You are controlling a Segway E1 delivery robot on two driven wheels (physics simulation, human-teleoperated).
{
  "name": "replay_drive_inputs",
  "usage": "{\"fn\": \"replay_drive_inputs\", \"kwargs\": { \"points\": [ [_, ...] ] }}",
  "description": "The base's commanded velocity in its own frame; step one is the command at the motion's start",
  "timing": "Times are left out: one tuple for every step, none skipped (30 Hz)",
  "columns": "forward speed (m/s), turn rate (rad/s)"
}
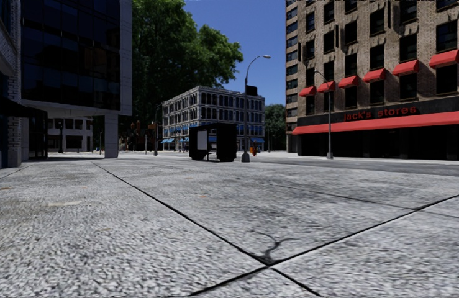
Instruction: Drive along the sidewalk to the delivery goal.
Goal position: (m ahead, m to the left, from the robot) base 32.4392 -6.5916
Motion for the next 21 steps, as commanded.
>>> {"fn": "replay_drive_inputs", "kwargs": {
  "points": [
    [2.00,0.58],
    [2.00,0.58],
    [2.00,0.58],
    [2.00,0.58],
    [2.00,0.58],
    [2.00,0.58],
    [2.00,0.56],
    [2.00,0.00],
    [2.00,0.00],
    [2.00,0.00],
    [2.00,0.00],
    [2.00,0.00],
    [2.00,0.00],
    [2.00,0.00],
    [2.00,0.00],
    [2.00,0.00],
    [2.00,0.00],
    [2.00,0.00],
    [2.00,0.00],
    [2.00,0.00],
    [2.00,0.00]
  ]
}}
